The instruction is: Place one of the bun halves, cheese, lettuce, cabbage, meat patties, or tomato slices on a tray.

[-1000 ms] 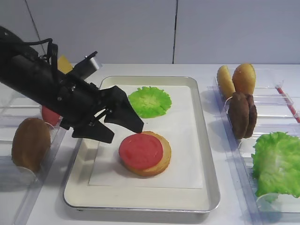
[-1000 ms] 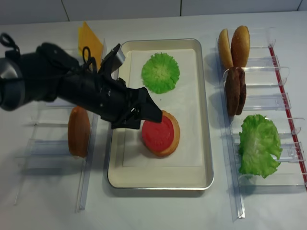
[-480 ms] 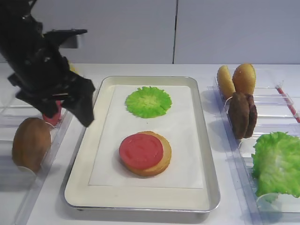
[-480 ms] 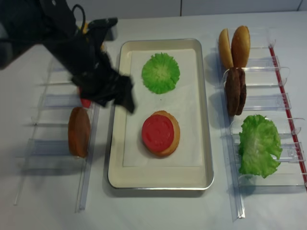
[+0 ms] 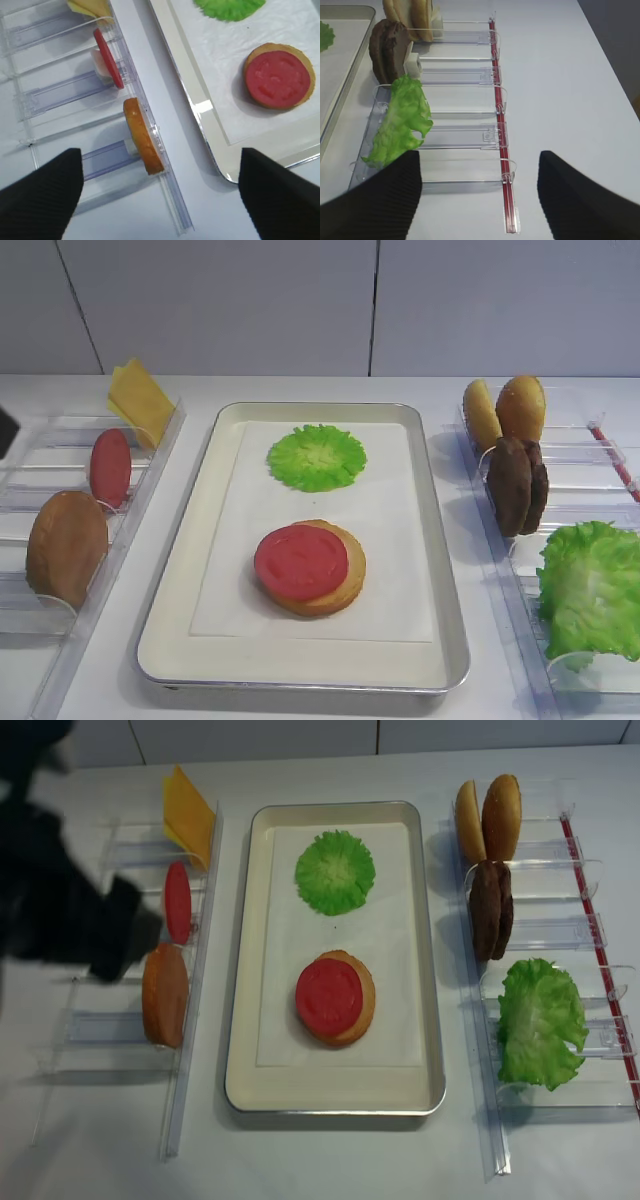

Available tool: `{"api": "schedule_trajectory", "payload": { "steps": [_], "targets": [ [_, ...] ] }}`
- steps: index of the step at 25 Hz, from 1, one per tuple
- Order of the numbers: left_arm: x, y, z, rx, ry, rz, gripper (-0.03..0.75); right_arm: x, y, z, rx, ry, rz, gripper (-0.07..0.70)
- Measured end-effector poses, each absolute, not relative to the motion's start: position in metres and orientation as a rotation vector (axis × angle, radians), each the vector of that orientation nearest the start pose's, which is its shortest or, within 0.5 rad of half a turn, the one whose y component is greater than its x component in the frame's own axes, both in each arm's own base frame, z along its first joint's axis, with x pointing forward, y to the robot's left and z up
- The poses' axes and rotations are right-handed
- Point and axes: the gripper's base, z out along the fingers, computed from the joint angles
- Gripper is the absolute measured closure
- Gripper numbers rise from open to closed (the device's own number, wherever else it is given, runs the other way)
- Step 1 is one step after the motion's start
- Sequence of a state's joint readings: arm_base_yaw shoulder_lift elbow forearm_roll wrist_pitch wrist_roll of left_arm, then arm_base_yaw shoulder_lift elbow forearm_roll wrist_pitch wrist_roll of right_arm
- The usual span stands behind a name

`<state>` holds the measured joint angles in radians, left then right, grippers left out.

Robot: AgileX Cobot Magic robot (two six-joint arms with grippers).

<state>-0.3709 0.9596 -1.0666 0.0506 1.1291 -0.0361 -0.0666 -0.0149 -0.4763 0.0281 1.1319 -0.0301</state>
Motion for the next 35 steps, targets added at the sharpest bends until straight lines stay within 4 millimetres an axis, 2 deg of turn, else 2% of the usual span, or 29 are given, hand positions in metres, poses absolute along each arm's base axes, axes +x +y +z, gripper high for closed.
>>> {"api": "schedule_trajectory", "payload": {
  "steps": [2,5,9,15,19,26,35],
  "targets": [
    [0.126,-0.044,0.370,0.411,2.404,-0.113,0.112,-0.007,0.003,0.265,0.036,2.124,-0.023,0.104],
    [0.093,-0.030,0.364,0.397,2.323,-0.104,0.112,-0.007,0.003,0.265,0.036,2.124,-0.023,0.104],
    [0.062,-0.018,0.347,0.385,2.268,-0.116,0.120,-0.007,0.003,0.265,0.036,2.124,-0.023,0.104],
    [0.039,-0.009,0.300,0.391,2.304,-0.116,0.148,-0.007,0.003,0.265,0.036,2.124,-0.023,0.104],
    [0.025,-0.003,0.279,0.384,2.275,-0.117,0.157,-0.007,0.003,0.265,0.036,2.124,-0.023,0.104],
    [0.006,0.009,0.265,0.364,2.208,-0.071,0.171,-0.007,0.003,0.265,0.033,2.124,-0.025,0.104],
    [-0.005,0.013,0.264,0.308,2.142,-0.087,0.180,-0.007,0.003,0.265,0.033,2.124,-0.025,0.104]
  ]
}}
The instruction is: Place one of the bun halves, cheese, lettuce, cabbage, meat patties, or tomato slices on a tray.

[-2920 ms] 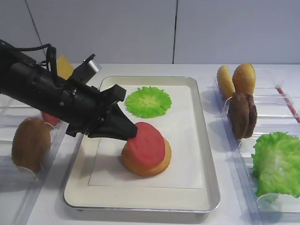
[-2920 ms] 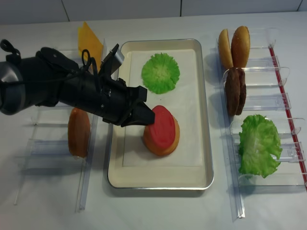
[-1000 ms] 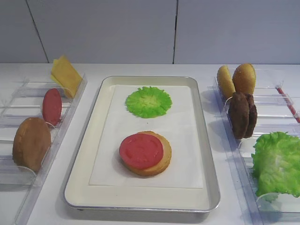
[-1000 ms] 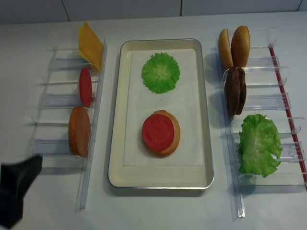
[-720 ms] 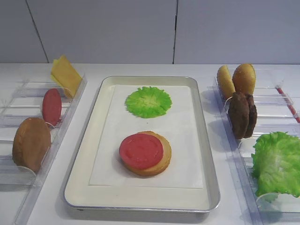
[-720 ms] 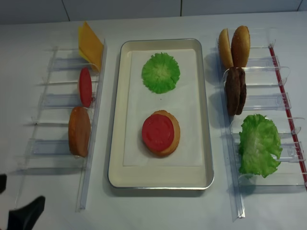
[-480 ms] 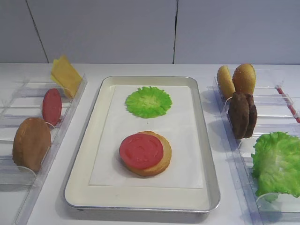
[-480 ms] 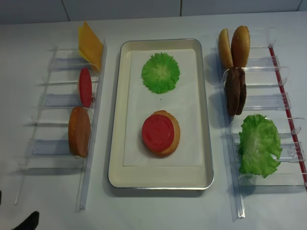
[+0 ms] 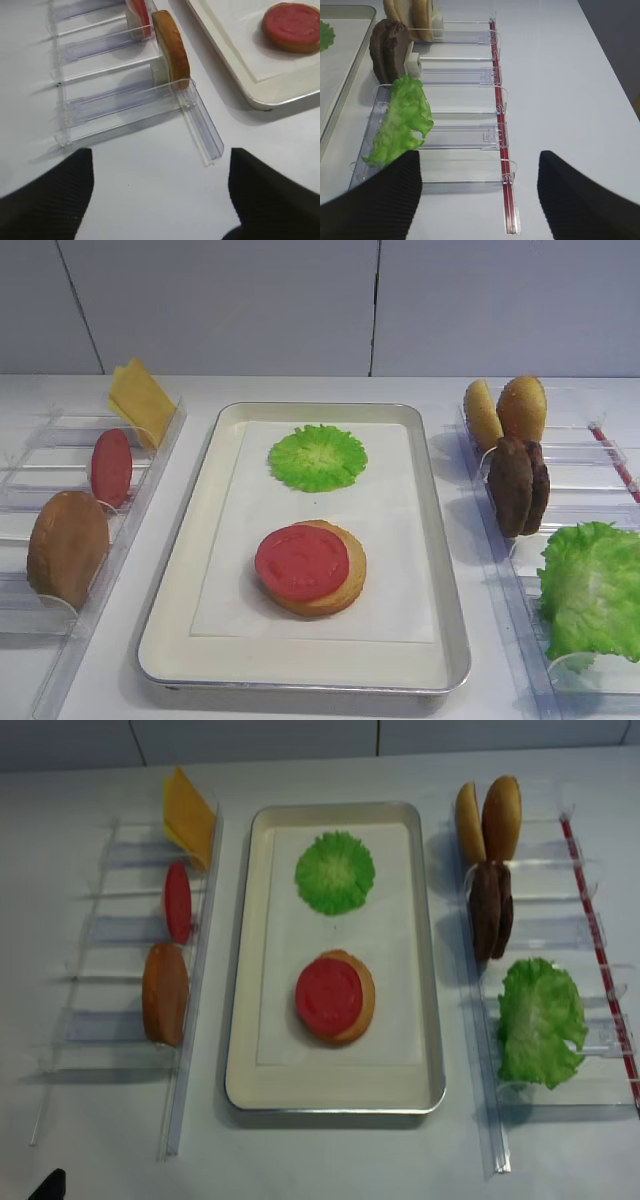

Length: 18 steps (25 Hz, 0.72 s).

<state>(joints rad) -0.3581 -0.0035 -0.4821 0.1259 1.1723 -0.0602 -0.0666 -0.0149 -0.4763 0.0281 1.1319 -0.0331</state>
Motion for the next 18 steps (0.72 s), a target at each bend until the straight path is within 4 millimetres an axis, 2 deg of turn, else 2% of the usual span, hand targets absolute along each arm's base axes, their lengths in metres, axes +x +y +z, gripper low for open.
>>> {"api": "schedule_trajectory", "payload": {
  "steps": [9,18],
  "targets": [
    [-0.0103,0.0108,0.2629,0.008,2.160,0.071,0.185,-0.0079,0.0028,0.2649,0.033,2.123,-0.025,0.104],
    [-0.0107,0.0104,0.2629,-0.011,2.160,0.085,0.185,-0.0079,0.0028,0.2649,0.033,2.123,-0.025,0.104]
  ]
}}
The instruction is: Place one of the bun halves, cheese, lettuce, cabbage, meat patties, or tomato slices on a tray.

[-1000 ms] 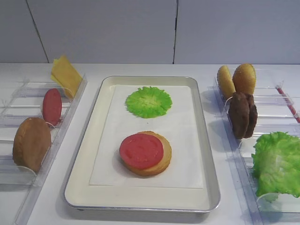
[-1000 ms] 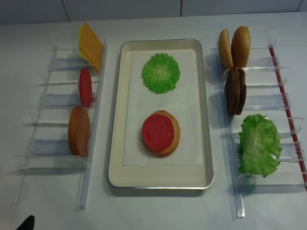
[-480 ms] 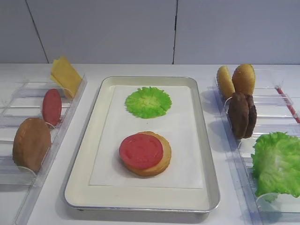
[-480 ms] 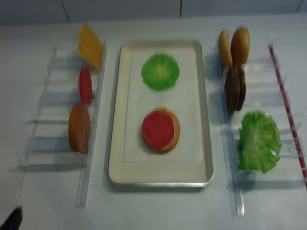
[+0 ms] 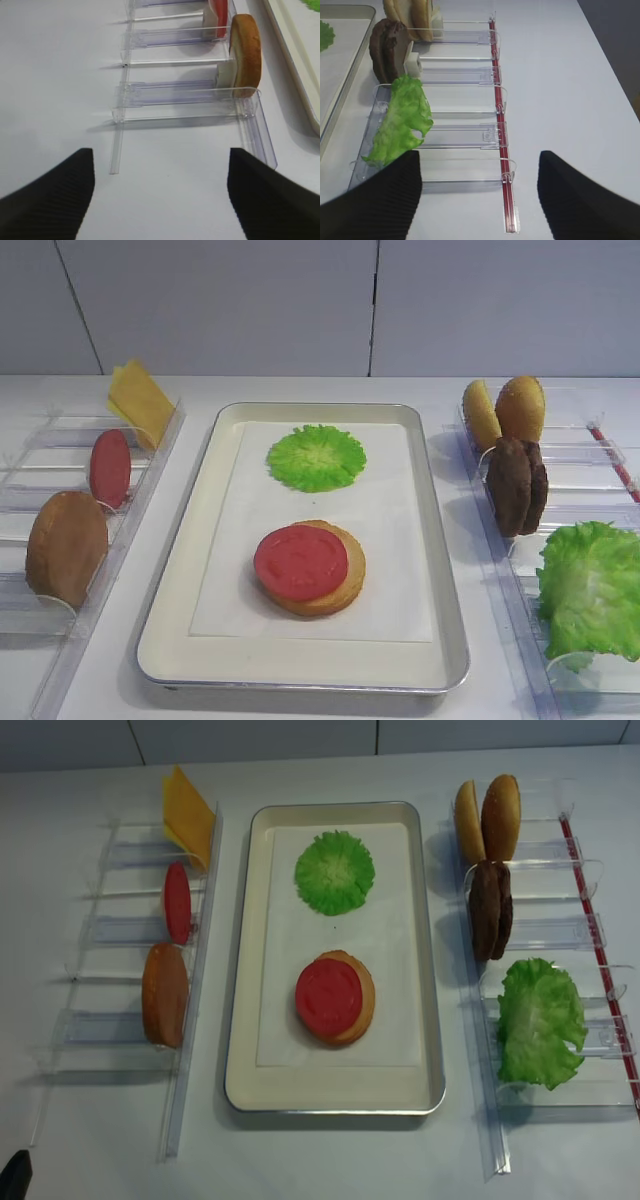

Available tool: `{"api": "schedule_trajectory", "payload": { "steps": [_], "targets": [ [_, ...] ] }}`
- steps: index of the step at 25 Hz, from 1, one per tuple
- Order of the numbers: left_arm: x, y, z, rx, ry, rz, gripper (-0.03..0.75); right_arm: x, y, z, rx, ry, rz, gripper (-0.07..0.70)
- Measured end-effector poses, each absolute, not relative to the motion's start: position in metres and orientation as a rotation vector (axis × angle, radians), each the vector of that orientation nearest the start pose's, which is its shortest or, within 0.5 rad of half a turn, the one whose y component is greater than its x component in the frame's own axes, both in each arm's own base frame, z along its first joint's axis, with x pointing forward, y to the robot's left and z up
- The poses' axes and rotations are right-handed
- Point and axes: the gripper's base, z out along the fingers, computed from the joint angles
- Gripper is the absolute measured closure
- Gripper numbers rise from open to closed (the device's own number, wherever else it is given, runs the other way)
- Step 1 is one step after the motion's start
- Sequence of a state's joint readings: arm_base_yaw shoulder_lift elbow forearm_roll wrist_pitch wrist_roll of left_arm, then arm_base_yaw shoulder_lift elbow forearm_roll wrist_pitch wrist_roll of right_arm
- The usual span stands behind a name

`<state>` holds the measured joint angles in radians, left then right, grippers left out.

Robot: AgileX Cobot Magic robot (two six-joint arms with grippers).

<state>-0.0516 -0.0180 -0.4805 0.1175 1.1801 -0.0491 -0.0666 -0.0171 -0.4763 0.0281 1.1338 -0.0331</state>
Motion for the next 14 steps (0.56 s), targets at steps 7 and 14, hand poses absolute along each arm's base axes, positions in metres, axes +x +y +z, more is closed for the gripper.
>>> {"api": "schedule_trajectory", "payload": {
  "steps": [7,14],
  "targets": [
    [-0.0105,0.0106,0.2629,0.005,2.160,0.077,0.185,-0.0079,0.0028,0.2649,0.033,2.123,-0.025,0.104],
    [-0.0104,0.0107,0.2629,0.020,2.160,0.071,0.185,-0.0079,0.0028,0.2649,0.033,2.123,-0.025,0.104]
  ]
}}
